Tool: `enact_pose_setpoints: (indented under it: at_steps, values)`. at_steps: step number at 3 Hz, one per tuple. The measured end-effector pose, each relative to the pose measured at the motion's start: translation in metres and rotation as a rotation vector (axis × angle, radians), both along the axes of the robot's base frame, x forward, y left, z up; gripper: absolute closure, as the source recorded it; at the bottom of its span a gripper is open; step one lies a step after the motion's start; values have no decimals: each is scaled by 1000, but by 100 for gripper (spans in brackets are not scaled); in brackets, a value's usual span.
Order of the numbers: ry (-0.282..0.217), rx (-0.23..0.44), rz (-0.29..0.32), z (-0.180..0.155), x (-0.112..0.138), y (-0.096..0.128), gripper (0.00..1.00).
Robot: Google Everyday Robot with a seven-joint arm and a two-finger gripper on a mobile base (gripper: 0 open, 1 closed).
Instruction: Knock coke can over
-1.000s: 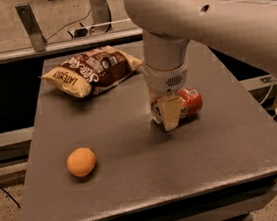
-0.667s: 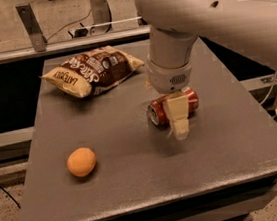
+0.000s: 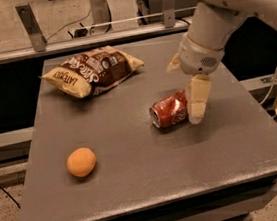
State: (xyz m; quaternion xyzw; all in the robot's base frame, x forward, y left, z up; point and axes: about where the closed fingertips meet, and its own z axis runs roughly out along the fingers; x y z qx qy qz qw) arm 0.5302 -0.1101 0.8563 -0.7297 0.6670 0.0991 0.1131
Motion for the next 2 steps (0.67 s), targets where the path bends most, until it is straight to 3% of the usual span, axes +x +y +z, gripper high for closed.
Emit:
enact_pose_setpoints:
  at_steps: [1, 2]
  values:
    - [13, 126, -32, 16, 3, 7, 0]
    - [16, 128, -30, 15, 3, 9, 0]
